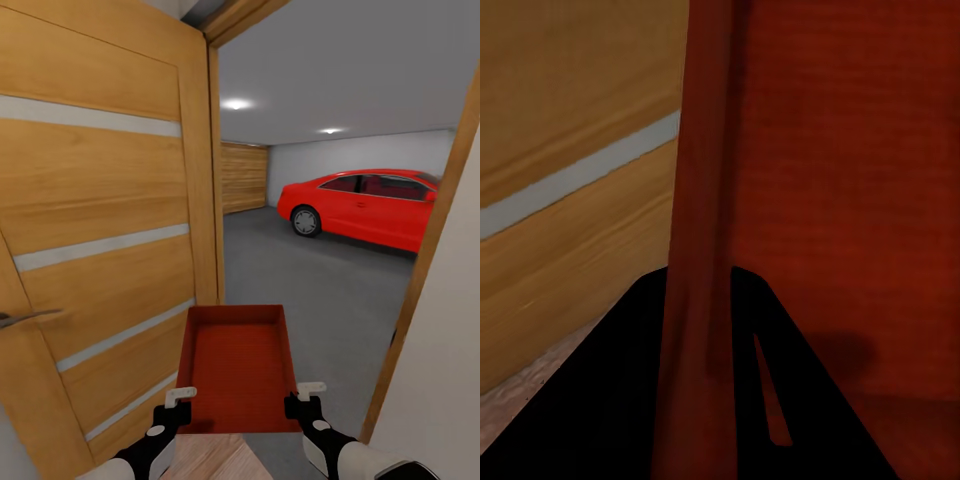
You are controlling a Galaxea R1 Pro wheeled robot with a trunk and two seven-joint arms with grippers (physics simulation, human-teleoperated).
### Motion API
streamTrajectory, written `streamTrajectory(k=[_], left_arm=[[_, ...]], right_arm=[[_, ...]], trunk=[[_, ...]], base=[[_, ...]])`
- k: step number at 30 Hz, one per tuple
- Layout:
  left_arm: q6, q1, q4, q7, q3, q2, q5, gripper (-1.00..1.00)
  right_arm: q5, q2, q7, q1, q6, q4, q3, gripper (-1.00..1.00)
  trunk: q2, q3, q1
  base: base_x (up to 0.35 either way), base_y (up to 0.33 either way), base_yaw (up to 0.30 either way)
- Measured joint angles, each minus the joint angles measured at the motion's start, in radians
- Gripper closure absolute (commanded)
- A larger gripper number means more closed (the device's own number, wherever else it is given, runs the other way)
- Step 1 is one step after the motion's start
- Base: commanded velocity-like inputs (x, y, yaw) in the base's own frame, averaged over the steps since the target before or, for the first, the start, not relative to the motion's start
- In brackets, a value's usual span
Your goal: Move the two storage containers from the living room to the garage. In the garage, place one container on the floor and stack the other container on top of it (either order is fine).
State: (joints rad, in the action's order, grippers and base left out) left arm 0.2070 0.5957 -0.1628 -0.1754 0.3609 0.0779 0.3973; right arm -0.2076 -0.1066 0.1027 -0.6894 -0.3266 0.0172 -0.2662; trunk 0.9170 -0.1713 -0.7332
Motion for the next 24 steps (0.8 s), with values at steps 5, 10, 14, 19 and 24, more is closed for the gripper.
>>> streamTrajectory(k=[5,10,14,19,24], left_arm=[[0.000,0.000,0.000,0.000,0.000,0.000,0.000,1.00],[0.000,0.000,0.000,0.000,0.000,0.000,0.000,1.00],[-0.003,0.000,0.000,0.000,-0.002,0.000,-0.003,1.00],[-0.008,0.000,-0.002,0.000,-0.004,0.000,-0.007,1.00],[-0.010,0.000,-0.003,0.000,-0.005,0.000,-0.008,1.00]], right_arm=[[0.001,0.000,0.000,0.000,0.000,0.000,0.000,1.00],[0.000,0.000,0.000,0.000,0.000,0.000,0.000,1.00],[0.000,0.000,0.000,0.000,0.001,0.001,0.001,1.00],[0.000,0.000,0.000,0.000,0.002,0.002,0.003,1.00],[0.000,0.000,0.000,0.000,0.002,0.002,0.004,1.00]], trunk=[[0.000,0.000,0.000],[0.000,0.000,0.000],[0.000,0.000,0.000],[0.000,0.000,0.000],[0.000,0.000,0.000]], base=[[0.206,0.248,-0.233],[0.198,0.270,-0.233],[0.136,0.298,-0.233],[0.078,0.319,-0.233],[0.015,0.337,-0.234]])
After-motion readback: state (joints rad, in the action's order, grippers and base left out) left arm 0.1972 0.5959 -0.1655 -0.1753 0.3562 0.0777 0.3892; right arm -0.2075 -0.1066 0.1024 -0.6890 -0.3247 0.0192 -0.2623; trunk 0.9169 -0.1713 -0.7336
